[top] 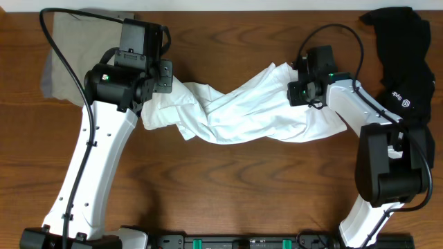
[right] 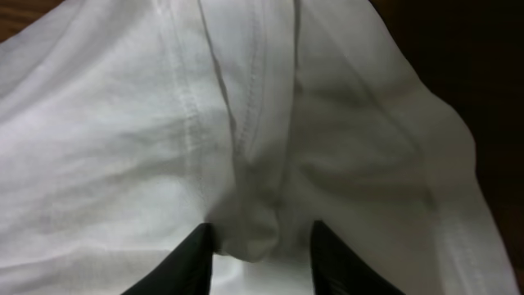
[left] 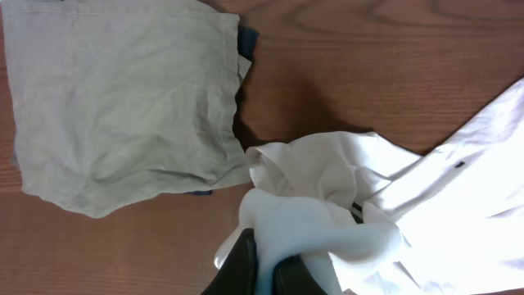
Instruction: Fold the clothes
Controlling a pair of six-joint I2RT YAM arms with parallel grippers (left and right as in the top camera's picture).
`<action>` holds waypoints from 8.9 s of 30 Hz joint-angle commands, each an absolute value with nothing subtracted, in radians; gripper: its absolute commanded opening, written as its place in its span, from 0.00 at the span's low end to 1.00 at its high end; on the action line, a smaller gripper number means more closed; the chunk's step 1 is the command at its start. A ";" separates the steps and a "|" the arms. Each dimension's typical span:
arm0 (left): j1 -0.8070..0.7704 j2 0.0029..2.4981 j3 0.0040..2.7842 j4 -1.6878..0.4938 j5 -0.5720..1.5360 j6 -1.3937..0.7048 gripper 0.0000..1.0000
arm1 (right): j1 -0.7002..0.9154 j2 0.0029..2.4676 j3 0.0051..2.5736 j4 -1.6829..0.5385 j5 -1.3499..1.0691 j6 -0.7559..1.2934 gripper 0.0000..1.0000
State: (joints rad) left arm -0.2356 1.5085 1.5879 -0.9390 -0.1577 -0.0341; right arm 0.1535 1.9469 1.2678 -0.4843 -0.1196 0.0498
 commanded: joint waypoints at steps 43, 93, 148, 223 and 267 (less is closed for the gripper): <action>-0.228 1.506 1.579 -0.942 -0.166 -0.046 0.06 | 0.153 1.949 1.300 -0.455 -0.150 0.051 0.01; -0.228 0.923 1.818 -1.098 -0.048 -0.089 0.06 | -0.121 1.053 1.865 -1.289 -0.099 0.004 0.01; -0.191 2.302 1.822 -0.046 -0.064 -0.038 0.98 | -0.123 2.382 1.977 -0.429 -0.128 0.093 0.52; -0.499 1.549 0.807 -0.690 0.147 -0.321 0.67 | -0.006 1.808 1.836 -1.466 -0.184 0.089 0.85; -0.476 1.372 1.045 -1.110 0.145 -0.262 0.06 | 0.009 1.402 1.332 -1.450 0.003 0.344 0.91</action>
